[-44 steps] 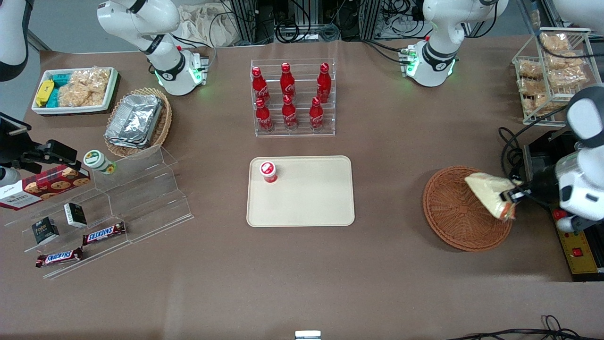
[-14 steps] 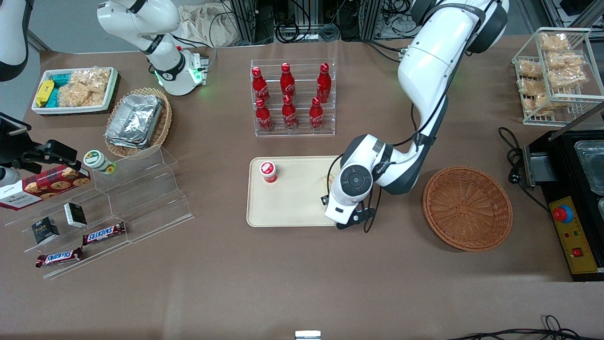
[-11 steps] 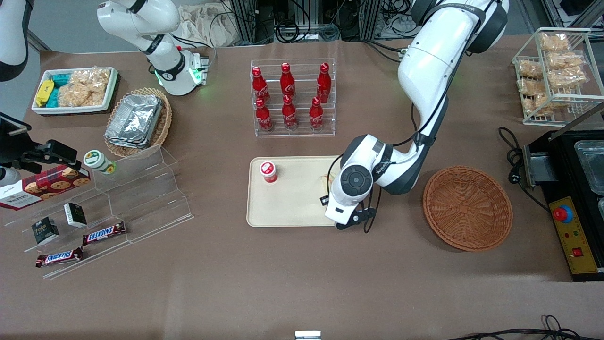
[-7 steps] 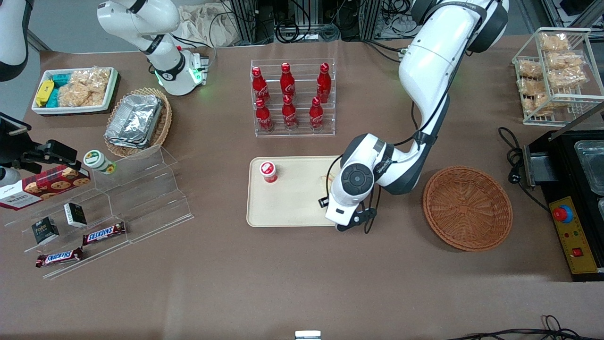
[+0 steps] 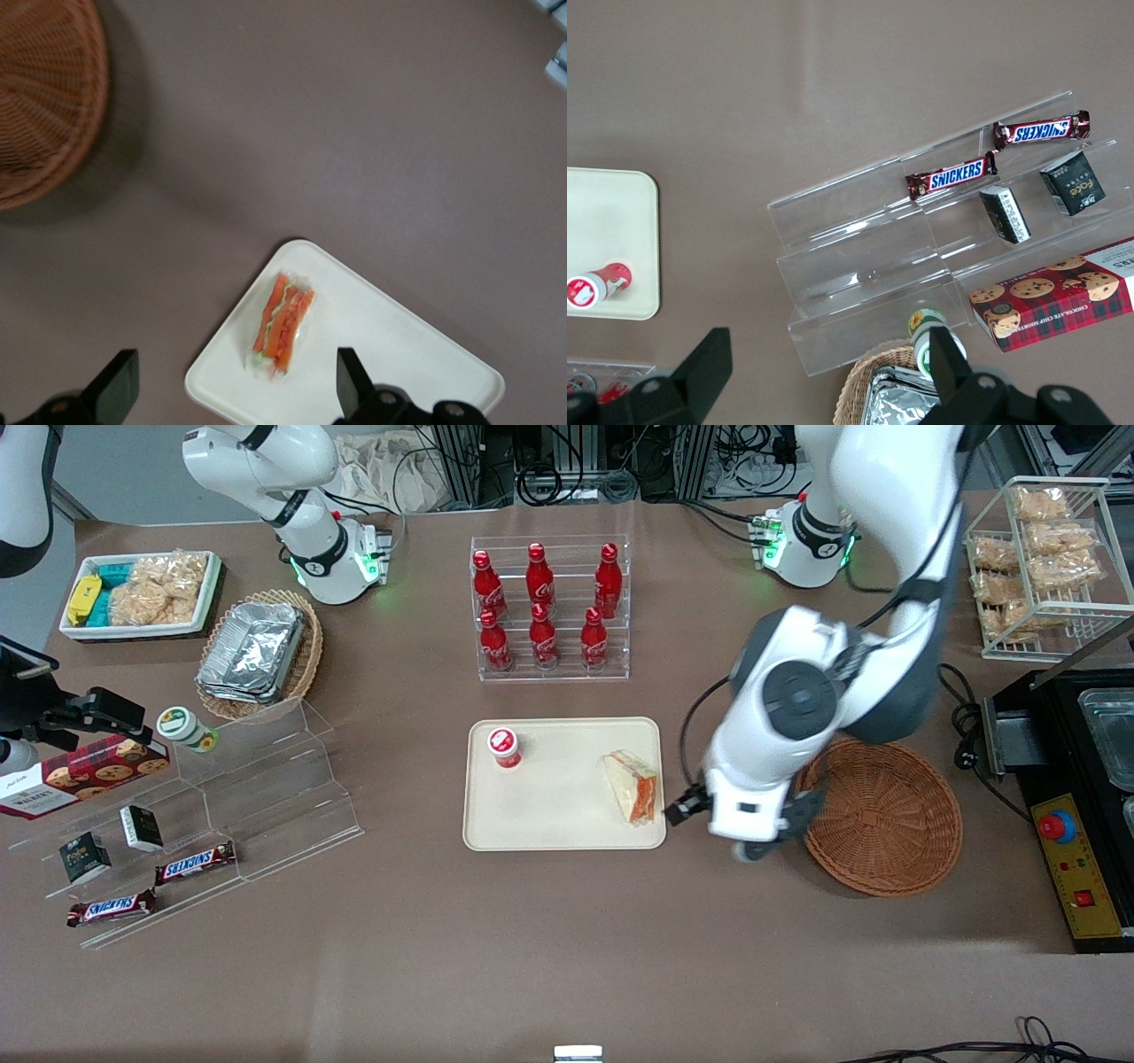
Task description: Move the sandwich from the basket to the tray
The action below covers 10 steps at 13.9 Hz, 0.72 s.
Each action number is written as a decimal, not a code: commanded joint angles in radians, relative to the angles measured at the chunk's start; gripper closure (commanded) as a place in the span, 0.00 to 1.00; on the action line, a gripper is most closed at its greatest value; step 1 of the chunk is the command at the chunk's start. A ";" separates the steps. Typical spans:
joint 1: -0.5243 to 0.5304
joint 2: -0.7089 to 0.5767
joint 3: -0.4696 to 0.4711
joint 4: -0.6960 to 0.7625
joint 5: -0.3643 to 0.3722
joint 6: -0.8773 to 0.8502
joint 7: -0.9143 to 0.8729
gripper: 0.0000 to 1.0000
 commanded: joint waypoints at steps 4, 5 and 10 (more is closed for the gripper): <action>0.215 -0.188 -0.058 -0.075 0.012 -0.122 0.201 0.00; 0.284 -0.214 -0.101 -0.085 0.012 -0.140 0.261 0.00; 0.425 -0.355 -0.120 -0.199 0.015 -0.207 0.621 0.00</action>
